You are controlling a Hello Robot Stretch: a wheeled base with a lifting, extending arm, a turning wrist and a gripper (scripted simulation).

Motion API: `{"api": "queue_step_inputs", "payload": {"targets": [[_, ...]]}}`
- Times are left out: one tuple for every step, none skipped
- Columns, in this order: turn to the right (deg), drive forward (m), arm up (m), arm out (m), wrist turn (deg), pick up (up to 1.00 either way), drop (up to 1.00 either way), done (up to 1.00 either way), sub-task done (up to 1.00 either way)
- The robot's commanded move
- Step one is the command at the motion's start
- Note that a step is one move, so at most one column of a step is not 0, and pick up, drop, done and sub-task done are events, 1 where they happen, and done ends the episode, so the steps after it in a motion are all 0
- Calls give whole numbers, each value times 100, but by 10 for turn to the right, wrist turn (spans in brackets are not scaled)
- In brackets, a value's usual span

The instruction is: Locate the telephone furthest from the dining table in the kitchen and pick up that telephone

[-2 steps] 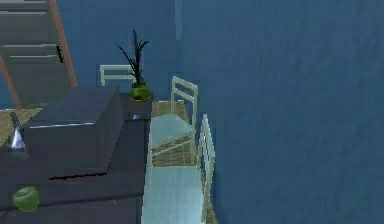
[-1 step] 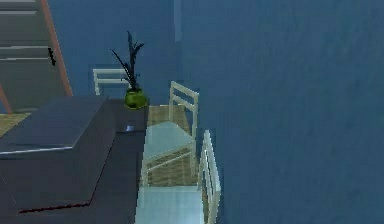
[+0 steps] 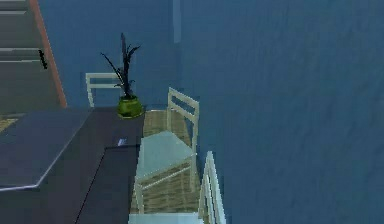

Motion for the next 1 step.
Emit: {"api": "queue_step_inputs", "payload": {"targets": [[-450,0,0,0,0,0,0,0,0]]}}
